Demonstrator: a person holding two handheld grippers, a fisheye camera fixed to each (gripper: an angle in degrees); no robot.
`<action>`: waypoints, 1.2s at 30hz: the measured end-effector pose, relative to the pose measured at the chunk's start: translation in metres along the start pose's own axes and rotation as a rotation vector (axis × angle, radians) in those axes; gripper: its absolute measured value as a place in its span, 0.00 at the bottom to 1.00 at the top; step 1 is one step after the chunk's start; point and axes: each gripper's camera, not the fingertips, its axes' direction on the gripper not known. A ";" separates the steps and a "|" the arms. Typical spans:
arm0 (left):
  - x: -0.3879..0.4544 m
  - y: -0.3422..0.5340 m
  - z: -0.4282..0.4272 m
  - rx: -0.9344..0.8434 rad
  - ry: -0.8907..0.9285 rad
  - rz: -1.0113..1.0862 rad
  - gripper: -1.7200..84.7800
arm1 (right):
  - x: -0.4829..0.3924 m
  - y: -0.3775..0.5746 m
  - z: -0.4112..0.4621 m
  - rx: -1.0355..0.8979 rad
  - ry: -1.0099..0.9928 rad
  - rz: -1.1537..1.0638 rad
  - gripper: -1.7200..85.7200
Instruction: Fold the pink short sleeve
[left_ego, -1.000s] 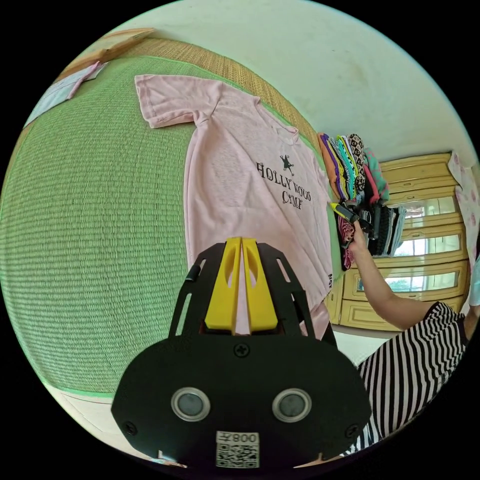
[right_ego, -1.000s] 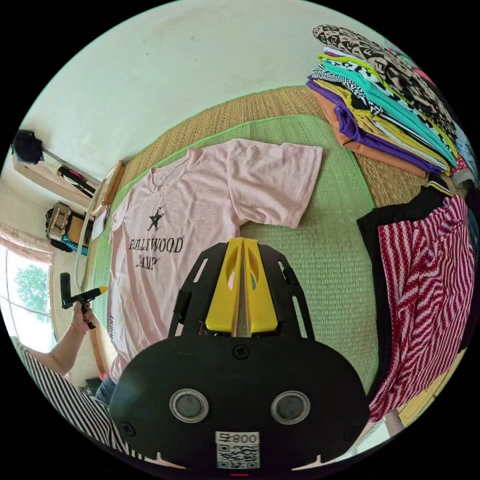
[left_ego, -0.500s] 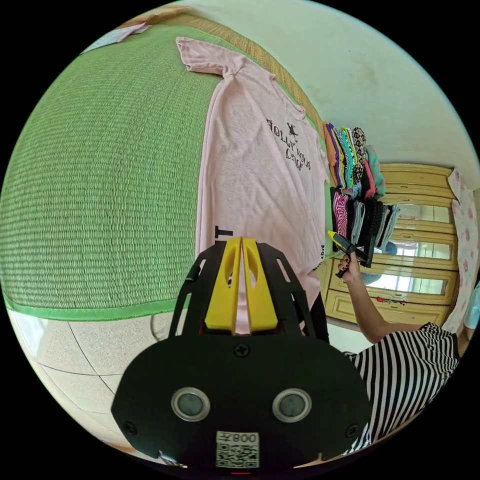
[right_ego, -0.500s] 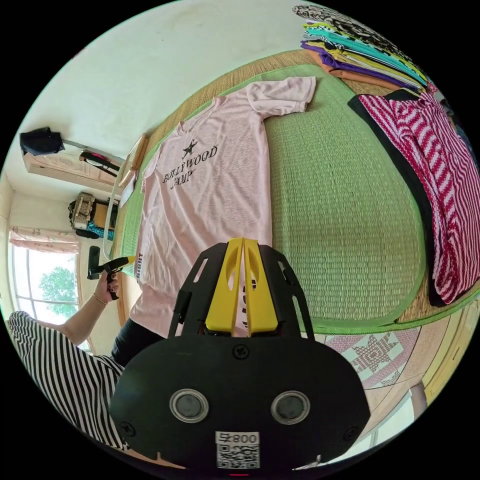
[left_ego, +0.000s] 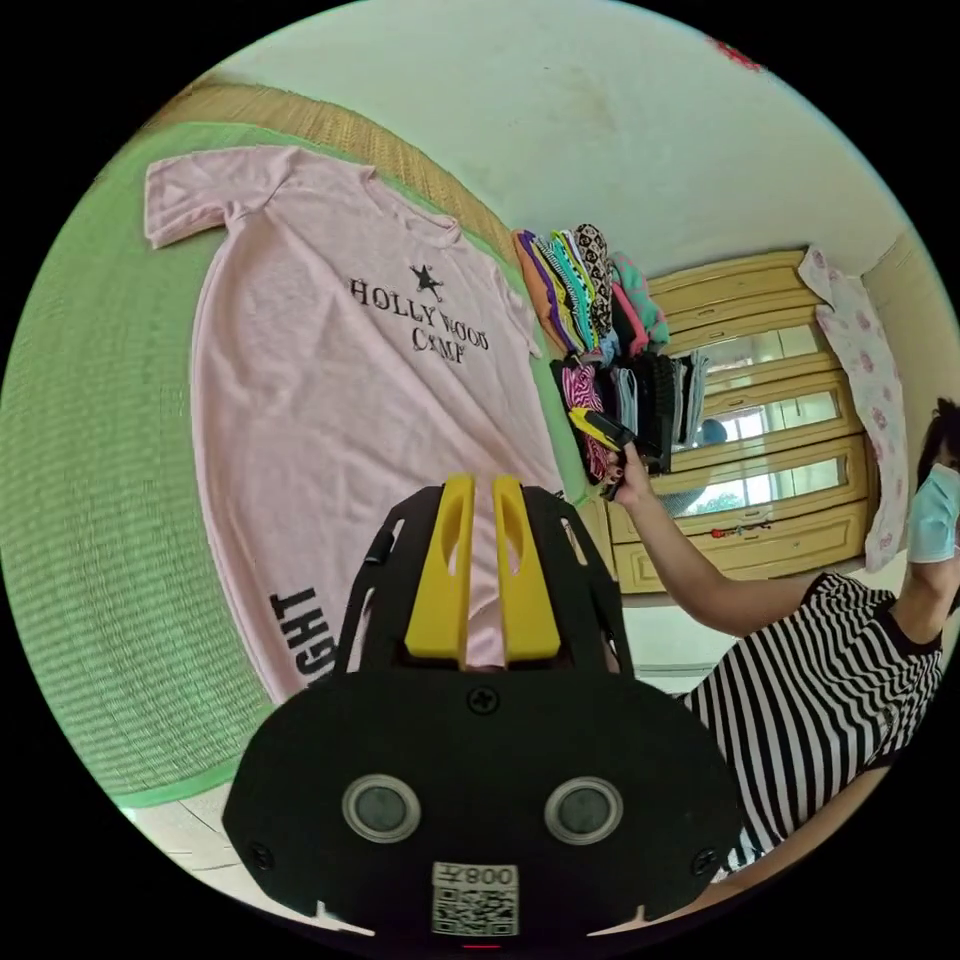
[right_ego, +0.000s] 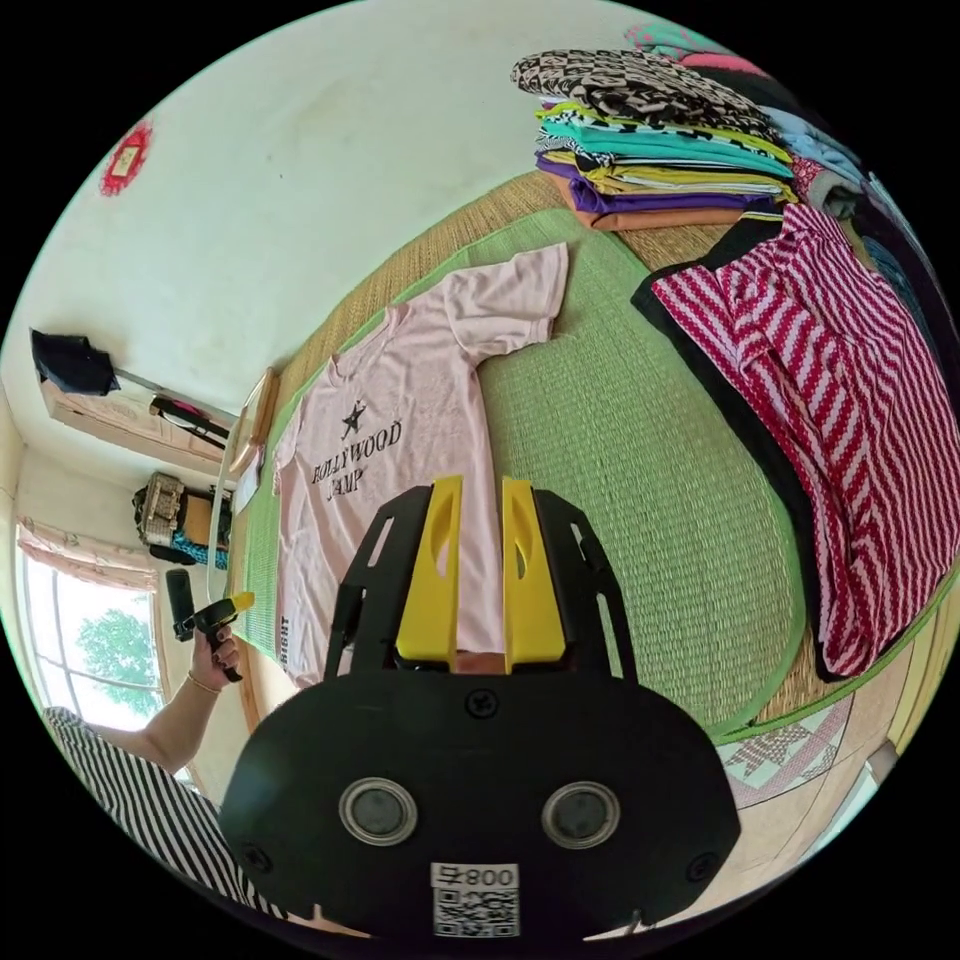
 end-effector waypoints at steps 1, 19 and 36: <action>0.011 -0.023 0.017 -0.021 0.004 0.046 0.06 | 0.000 -0.012 0.002 0.029 0.015 0.005 0.11; 0.174 -0.286 0.300 -0.253 -0.007 0.519 0.10 | 0.019 -0.074 0.070 0.171 0.137 0.071 0.10; 0.329 -0.416 0.484 -0.379 -0.496 0.790 0.14 | 0.027 -0.073 0.081 0.199 0.119 0.056 0.06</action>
